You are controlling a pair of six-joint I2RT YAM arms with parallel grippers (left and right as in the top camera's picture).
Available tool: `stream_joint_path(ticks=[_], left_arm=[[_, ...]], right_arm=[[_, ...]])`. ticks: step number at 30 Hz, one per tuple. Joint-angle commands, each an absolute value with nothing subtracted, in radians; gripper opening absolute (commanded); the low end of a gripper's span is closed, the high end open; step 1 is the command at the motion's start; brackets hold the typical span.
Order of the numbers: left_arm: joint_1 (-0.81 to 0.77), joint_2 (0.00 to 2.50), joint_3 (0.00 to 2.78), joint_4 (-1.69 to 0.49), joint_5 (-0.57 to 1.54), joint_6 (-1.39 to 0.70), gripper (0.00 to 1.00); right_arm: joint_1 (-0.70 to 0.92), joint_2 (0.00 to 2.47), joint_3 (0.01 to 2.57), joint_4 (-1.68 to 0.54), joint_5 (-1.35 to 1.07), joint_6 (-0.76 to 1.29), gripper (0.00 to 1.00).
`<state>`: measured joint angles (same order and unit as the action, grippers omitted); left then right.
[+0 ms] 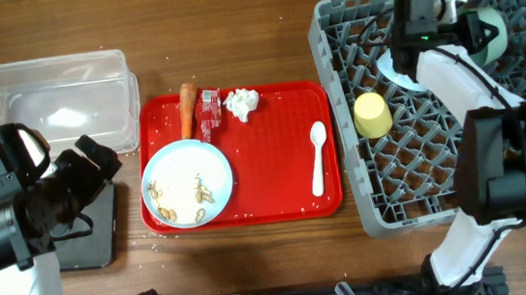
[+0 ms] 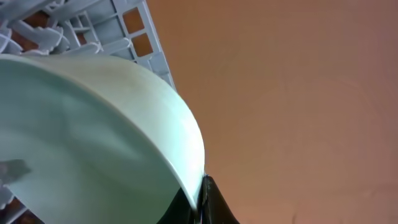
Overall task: Sort waste into correct bins and load items into the dishwasher rack
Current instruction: 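Grasp the pale green bowl with the right gripper, set in rack, then pick the white spoon with the right gripper and drop into rack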
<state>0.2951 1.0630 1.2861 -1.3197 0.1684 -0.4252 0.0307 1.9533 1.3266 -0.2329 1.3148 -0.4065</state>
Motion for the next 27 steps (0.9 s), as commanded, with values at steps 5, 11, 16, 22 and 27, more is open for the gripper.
stream_joint_path(ticks=[5, 11, 16, 22, 27], left_arm=[[0.300, 1.061, 1.296, -1.321, 0.167, -0.435, 1.00], [0.300, 1.061, 1.296, -1.322, 0.167, -0.434, 1.00], [0.300, 1.061, 1.296, -1.322, 0.167, -0.435, 1.00], [0.300, 1.061, 1.296, -1.344, 0.167, -0.434, 1.00], [0.300, 1.061, 1.296, -1.344, 0.167, -0.434, 1.00]], right_arm=[[0.154, 1.762, 1.334, -0.279, 0.985, -0.277, 0.72], [0.376, 1.442, 1.333, -0.657, -0.212, 0.137, 0.62], [0.569, 1.683, 1.329, -1.045, -0.097, 0.374, 0.55], [0.552, 1.959, 1.327, -1.061, -0.045, 0.471, 0.58], [0.552, 2.038, 1.327, -1.055, -0.027, 0.473, 0.33]])
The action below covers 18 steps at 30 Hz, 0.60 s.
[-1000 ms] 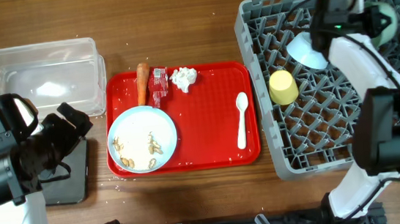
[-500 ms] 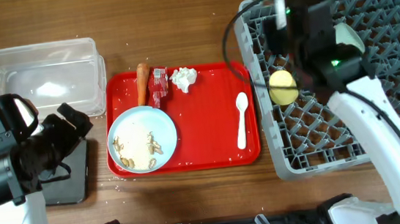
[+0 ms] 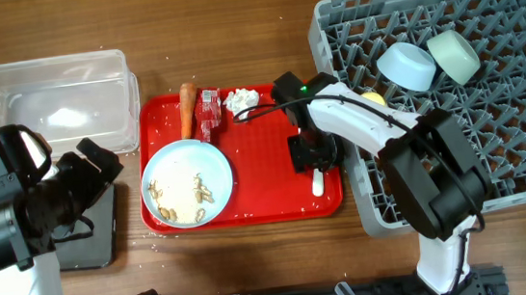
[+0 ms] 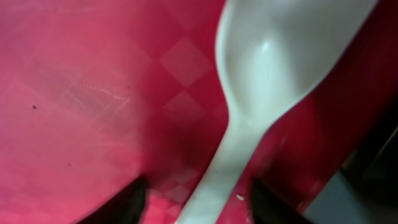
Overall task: Sort waste into correct bins and load items into the dishwasher rack
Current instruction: 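Pick the white spoon with the right gripper and drop into rack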
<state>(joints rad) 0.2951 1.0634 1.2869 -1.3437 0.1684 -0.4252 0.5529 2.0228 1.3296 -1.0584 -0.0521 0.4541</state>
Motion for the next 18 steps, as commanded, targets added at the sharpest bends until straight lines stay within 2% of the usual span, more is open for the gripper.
stream_joint_path(ticks=[1, 2, 4, 8, 11, 13, 15, 18], left_arm=[[0.300, 1.061, 1.296, -1.343, 0.167, -0.434, 1.00], [0.300, 1.061, 1.296, -1.343, 0.167, -0.435, 1.00], [0.300, 1.061, 1.296, -1.343, 0.167, -0.435, 1.00], [0.300, 1.061, 1.296, -1.343, 0.167, -0.434, 1.00], [0.300, 1.061, 1.296, -1.337, 0.167, -0.435, 1.00], [0.300, 1.061, 1.296, -1.336, 0.167, -0.435, 1.00], [0.300, 1.061, 1.296, -1.336, 0.167, -0.435, 1.00], [0.300, 1.061, 1.296, -1.336, 0.168, -0.435, 1.00]], right_arm=[[0.552, 2.037, 1.327, -1.048, -0.050, 0.461, 0.21], [0.552, 2.031, 1.328, -1.039, -0.075, 0.420, 0.04], [0.551, 1.991, 1.330, -1.029, -0.076, 0.407, 0.04], [0.548, 1.671, 1.336, -0.950, -0.038, 0.289, 0.04], [0.515, 1.527, 1.336, -0.887, 0.257, 0.290, 0.04], [0.445, 1.527, 1.333, -0.804, 0.392, 0.247, 0.04], [0.313, 1.607, 1.333, -0.642, 0.300, 0.164, 0.04], [0.262, 1.683, 1.333, -0.500, 0.180, 0.007, 0.04]])
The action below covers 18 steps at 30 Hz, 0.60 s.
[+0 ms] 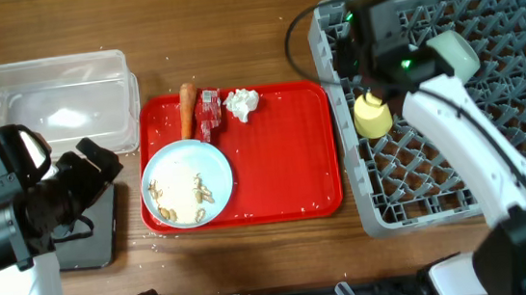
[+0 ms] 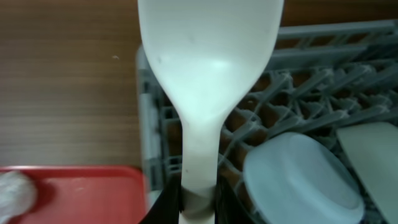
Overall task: Sort waste into correct bins and load items into the dishwasher rack
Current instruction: 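Pick the white spoon with the right gripper and drop into rack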
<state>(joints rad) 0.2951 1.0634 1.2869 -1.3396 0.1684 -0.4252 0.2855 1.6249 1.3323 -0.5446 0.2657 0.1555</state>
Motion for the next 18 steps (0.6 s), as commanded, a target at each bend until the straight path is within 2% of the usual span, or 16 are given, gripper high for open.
stream_joint_path(ticks=[1, 2, 3, 4, 5, 8, 9, 10, 12, 13, 15, 18], left_arm=[[0.299, 1.061, 1.296, -1.336, 0.168, -0.435, 1.00], [0.299, 1.061, 1.296, -1.336, 0.184, -0.435, 1.00], [0.299, 1.061, 1.296, -1.330, 0.207, -0.435, 1.00], [0.300, 1.061, 1.296, -1.316, 0.216, -0.435, 1.00], [0.300, 1.061, 1.296, -1.314, 0.216, -0.435, 1.00], [0.300, 1.061, 1.296, -1.314, 0.216, -0.434, 1.00], [0.300, 1.061, 1.296, -1.314, 0.216, -0.434, 1.00], [0.300, 1.061, 1.296, -1.314, 0.216, -0.434, 1.00], [0.300, 1.061, 1.296, -1.314, 0.216, -0.434, 1.00], [0.300, 1.061, 1.296, -1.314, 0.216, -0.434, 1.00], [0.300, 1.061, 1.296, -1.314, 0.216, -0.434, 1.00], [0.300, 1.061, 1.296, -1.314, 0.216, -0.434, 1.00]], right_arm=[[0.263, 1.695, 1.333, -0.501, 0.181, 0.006, 0.04], [0.264, 1.705, 1.333, -0.519, 0.176, 0.007, 0.06], [0.264, 1.702, 1.333, -0.540, 0.127, -0.010, 0.16], [0.265, 1.682, 1.333, -0.557, 0.077, -0.046, 0.38], [0.265, 1.655, 1.335, -0.575, 0.055, -0.047, 0.48], [0.265, 1.454, 1.335, -0.616, -0.043, -0.013, 0.60], [0.266, 1.369, 1.335, -0.626, -0.141, 0.010, 0.70], [0.269, 1.308, 1.335, -0.631, -0.224, 0.031, 1.00], [0.271, 1.183, 1.335, -0.653, -0.394, 0.163, 1.00], [0.271, 1.122, 1.335, -0.676, -0.465, 0.296, 1.00], [0.271, 1.045, 1.335, -0.718, -0.455, 0.487, 1.00], [0.271, 0.991, 1.335, -0.936, -0.305, 0.348, 1.00]])
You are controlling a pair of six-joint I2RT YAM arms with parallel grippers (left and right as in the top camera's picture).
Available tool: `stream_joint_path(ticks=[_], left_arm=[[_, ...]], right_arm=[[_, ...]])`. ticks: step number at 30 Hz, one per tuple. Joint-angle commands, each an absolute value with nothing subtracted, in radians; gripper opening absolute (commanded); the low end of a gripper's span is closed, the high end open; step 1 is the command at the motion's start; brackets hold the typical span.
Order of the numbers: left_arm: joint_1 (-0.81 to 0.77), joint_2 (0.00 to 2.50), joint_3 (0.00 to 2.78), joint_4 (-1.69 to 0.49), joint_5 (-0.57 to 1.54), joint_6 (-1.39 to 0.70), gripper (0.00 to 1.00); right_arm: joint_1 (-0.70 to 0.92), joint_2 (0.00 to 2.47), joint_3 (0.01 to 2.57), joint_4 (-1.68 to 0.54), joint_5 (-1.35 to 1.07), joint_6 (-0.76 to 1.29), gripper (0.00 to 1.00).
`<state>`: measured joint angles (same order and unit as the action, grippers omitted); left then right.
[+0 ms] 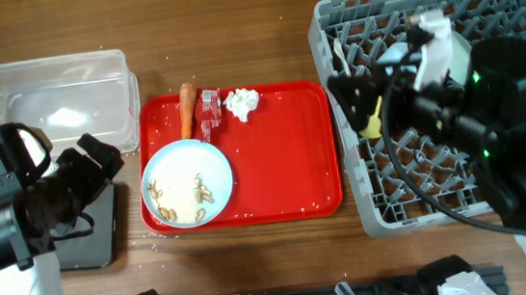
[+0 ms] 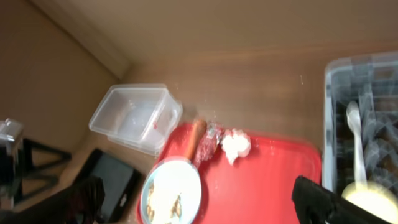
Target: Sort waste into correct bins and load items into the dishwasher rack
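Observation:
The white spoon (image 2: pixel 356 140) lies in the left edge of the grey dishwasher rack, just behind the yellow cup (image 2: pixel 373 198). My right gripper (image 2: pixel 202 205) hangs high above the table, open and holding nothing. On the red tray (image 1: pixel 284 165) are a light blue plate with food scraps (image 1: pixel 186 184), a carrot (image 1: pixel 187 109), a red wrapper (image 1: pixel 208 112) and a crumpled tissue (image 1: pixel 242 102). My left gripper (image 1: pixel 90 164) hovers at the table's left over a black bin (image 1: pixel 97 236); its jaws are unclear.
A clear plastic container (image 1: pixel 49 91) stands at the back left, beside the tray. My raised right arm covers much of the rack in the overhead view, including most of the bowls in it. Bare wood lies behind the tray.
My right gripper was shut on the white spoon over the rack's back left corner. The spoon now lies in the rack and the gripper is open, much higher up. The left arm has not moved.
My right gripper first held a pale green bowl at the back of the rack. Then the bowl sat in the rack beside a blue one, with the gripper down around the spoon on the tray. Then the spoon was held over the rack; now it lies there.

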<state>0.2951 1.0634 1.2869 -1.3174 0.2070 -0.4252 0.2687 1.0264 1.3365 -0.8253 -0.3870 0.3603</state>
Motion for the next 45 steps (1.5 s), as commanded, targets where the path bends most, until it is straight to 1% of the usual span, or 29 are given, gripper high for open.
stream_joint_path(ticks=[1, 2, 3, 4, 6, 7, 8, 9, 14, 15, 16, 18, 20, 30, 32, 34, 35, 36, 37, 39, 40, 42, 45], left_arm=[[0.300, 1.061, 1.296, -1.314, 0.216, -0.434, 1.00], [0.300, 1.061, 1.296, -1.314, 0.216, -0.434, 1.00], [0.300, 1.061, 1.296, -1.314, 0.216, -0.434, 1.00], [0.300, 1.061, 1.296, -1.314, 0.216, -0.434, 1.00], [0.300, 1.061, 1.296, -1.314, 0.216, -0.434, 1.00], [0.300, 1.061, 1.296, -1.314, 0.216, -0.434, 1.00], [0.300, 1.061, 1.296, -1.314, 0.216, -0.434, 1.00], [0.300, 1.061, 1.296, -1.314, 0.216, -0.434, 1.00], [0.300, 1.061, 1.296, -1.314, 0.216, -0.434, 1.00], [0.300, 1.061, 1.296, -1.314, 0.216, -0.434, 1.00], [0.300, 1.061, 1.296, -1.314, 0.216, -0.434, 1.00], [0.300, 1.061, 1.296, -1.314, 0.216, -0.434, 1.00], [0.300, 1.061, 1.296, -1.314, 0.216, -0.434, 1.00], [0.300, 1.061, 1.296, -1.314, 0.209, -0.436, 1.00], [0.279, 1.074, 1.275, -1.184, 0.287, -0.513, 1.00], [0.172, 1.135, 1.229, -1.081, 0.298, -0.502, 1.00], [0.074, 1.213, 1.195, -1.003, 0.299, -0.488, 1.00], [-0.039, 1.316, 1.191, -0.949, 0.286, -0.419, 0.97], [-0.134, 1.414, 1.191, -0.889, 0.216, -0.415, 0.92], [-0.265, 1.567, 1.191, -0.752, 0.064, -0.415, 0.85], [-0.323, 1.642, 1.191, -0.669, -0.010, -0.415, 0.79], [-0.418, 1.777, 1.191, -0.500, -0.065, -0.373, 0.79], [-0.478, 1.915, 1.191, -0.324, -0.178, -0.374, 0.83]], right_arm=[[0.271, 0.981, 1.335, -0.986, -0.257, 0.313, 1.00], [0.272, 0.967, 1.332, -1.018, -0.200, 0.249, 1.00], [0.271, 0.939, 1.308, -0.984, -0.152, 0.144, 1.00], [0.271, 0.905, 1.271, -0.916, -0.125, 0.081, 1.00], [0.262, 0.747, 1.066, -0.630, -0.119, -0.082, 1.00], [0.237, 0.575, 0.821, -0.435, -0.120, -0.105, 1.00], [0.230, 0.506, 0.725, -0.371, -0.121, -0.102, 1.00], [0.228, 0.391, 0.564, -0.278, -0.124, -0.102, 1.00], [0.221, 0.034, 0.123, -0.064, -0.123, -0.104, 1.00], [0.221, 0.007, 0.037, 0.033, -0.126, -0.102, 1.00], [0.221, 0.006, 0.005, 0.060, -0.144, -0.104, 1.00], [0.221, 0.003, 0.005, 0.060, -0.160, -0.103, 1.00], [0.221, 0.009, 0.005, 0.007, -0.157, -0.104, 0.99], [0.221, 0.017, 0.005, 0.013, -0.157, -0.105, 1.00], [0.221, 0.017, 0.005, 0.012, -0.157, -0.105, 1.00], [0.221, 0.017, 0.005, 0.012, -0.157, -0.105, 1.00], [0.221, 0.017, 0.005, 0.012, -0.157, -0.105, 1.00], [0.221, 0.017, 0.005, 0.012, -0.157, -0.105, 1.00], [0.221, 0.017, 0.005, 0.013, -0.157, -0.105, 1.00], [0.221, 0.017, 0.005, 0.012, -0.157, -0.105, 1.00], [0.221, 0.017, 0.005, 0.012, -0.157, -0.105, 1.00], [0.221, 0.017, 0.005, 0.012, -0.157, -0.105, 1.00], [0.221, 0.017, 0.005, 0.012, -0.157, -0.105, 1.00]])
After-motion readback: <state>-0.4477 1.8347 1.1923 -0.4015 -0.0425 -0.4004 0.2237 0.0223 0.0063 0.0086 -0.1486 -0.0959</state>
